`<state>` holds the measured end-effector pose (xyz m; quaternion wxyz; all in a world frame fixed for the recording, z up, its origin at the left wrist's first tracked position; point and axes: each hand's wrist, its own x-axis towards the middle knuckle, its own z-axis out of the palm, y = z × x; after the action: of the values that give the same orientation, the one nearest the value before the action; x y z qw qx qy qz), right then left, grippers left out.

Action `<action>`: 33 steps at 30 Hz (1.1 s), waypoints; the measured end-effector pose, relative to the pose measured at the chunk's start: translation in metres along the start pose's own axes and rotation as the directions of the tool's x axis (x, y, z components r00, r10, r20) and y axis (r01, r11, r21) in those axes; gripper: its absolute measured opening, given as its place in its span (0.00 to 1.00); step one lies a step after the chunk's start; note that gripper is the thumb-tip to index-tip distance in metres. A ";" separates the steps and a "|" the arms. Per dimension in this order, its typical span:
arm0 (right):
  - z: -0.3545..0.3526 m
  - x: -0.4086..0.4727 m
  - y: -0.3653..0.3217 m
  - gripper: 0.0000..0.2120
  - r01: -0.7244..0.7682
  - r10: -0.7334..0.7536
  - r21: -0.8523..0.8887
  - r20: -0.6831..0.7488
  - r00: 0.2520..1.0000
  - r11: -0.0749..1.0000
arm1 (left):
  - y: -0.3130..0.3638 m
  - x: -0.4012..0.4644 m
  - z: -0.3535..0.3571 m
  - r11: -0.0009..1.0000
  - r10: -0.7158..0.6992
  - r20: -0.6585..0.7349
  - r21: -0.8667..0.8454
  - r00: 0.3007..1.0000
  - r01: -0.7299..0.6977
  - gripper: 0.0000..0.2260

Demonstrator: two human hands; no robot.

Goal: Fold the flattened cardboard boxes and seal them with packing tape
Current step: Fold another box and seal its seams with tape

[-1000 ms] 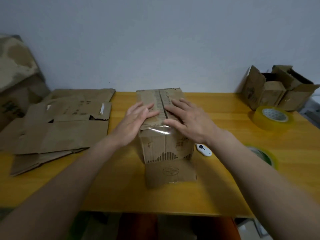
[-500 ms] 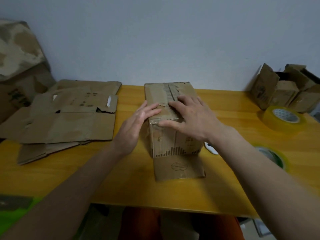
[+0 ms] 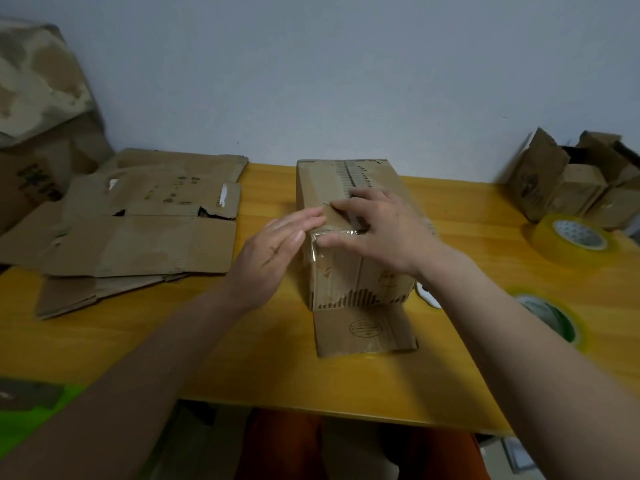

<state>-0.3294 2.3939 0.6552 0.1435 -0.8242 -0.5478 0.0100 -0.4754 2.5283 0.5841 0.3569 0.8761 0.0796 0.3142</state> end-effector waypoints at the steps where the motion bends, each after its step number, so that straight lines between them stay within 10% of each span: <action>1: 0.002 0.001 -0.001 0.36 0.014 -0.014 -0.002 -0.026 1.000 1.000 | -0.002 0.000 -0.001 1.000 0.001 0.007 0.011 1.000 -0.001 0.15; 20: -0.005 0.003 -0.004 0.49 0.049 -0.041 -0.045 0.162 0.986 0.998 | -0.012 -0.002 0.015 0.996 0.057 -0.082 0.076 0.995 -0.051 0.29; 23: -0.005 0.005 -0.006 0.42 -0.007 0.001 0.077 0.085 0.996 0.997 | -0.012 -0.002 0.017 0.996 0.066 -0.081 0.070 0.995 -0.061 0.29; 33: 0.025 0.014 -0.015 0.42 -0.050 0.003 -0.275 -0.166 0.986 0.960 | -0.008 -0.004 0.010 0.998 0.031 -0.042 0.050 0.999 -0.029 0.30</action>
<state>-0.3414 2.4172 0.6369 0.0707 -0.8414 -0.5190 -0.1328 -0.4714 2.5271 0.5714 0.3289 0.8788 0.0817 0.3360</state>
